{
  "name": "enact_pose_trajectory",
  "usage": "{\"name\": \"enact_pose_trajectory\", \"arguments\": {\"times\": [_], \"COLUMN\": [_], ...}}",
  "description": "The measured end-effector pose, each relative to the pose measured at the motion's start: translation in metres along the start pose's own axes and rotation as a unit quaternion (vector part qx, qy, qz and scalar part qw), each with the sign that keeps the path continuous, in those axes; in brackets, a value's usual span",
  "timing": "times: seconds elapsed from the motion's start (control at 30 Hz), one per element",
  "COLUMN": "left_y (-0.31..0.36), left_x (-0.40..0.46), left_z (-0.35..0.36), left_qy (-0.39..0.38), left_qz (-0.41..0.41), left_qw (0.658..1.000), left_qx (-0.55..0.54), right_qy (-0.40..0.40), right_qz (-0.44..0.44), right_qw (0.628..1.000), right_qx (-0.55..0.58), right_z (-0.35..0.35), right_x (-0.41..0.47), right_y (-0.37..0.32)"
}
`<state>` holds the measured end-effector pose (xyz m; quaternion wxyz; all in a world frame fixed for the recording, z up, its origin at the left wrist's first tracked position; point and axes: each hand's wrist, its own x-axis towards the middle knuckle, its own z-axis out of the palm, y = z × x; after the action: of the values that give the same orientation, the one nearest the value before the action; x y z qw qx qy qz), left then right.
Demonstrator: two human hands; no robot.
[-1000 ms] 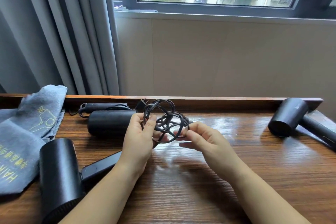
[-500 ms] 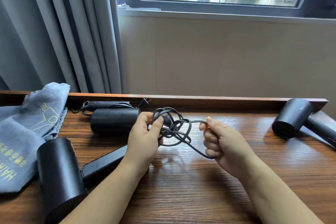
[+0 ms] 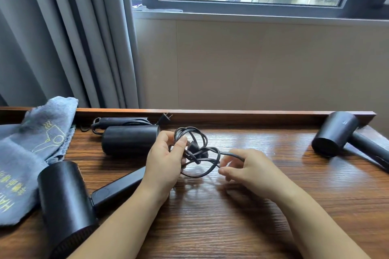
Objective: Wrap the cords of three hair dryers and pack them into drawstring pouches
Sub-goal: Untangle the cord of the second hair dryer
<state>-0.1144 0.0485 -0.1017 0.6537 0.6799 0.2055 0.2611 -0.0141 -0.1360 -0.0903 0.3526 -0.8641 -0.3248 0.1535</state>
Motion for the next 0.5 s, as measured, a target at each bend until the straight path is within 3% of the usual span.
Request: {"name": "enact_pose_trajectory", "arguments": {"times": [0.13,0.27,0.4,0.5], "left_y": [0.002,0.001,0.0,0.003], "left_x": [0.0,0.001,0.001,-0.001], "left_z": [-0.001,-0.002,-0.003,0.0], "left_qy": [0.017,0.013,-0.076,-0.079], "left_qz": [0.041,0.048,0.064,0.061], "left_qw": [0.997,0.997,0.994,0.995], "left_qx": [0.063,0.061,0.052,0.02], "right_qy": [0.073,0.114,0.067,0.039], "right_qz": [-0.026,-0.036,0.013,0.051], "right_qw": [0.996,0.989,0.959,0.937], "right_qx": [-0.053,0.087,0.276,0.343], "right_z": [-0.006,0.0,0.01,0.011], "right_x": [0.0,-0.001,-0.002,-0.002], "right_y": [0.001,-0.005,-0.014,-0.016]}}
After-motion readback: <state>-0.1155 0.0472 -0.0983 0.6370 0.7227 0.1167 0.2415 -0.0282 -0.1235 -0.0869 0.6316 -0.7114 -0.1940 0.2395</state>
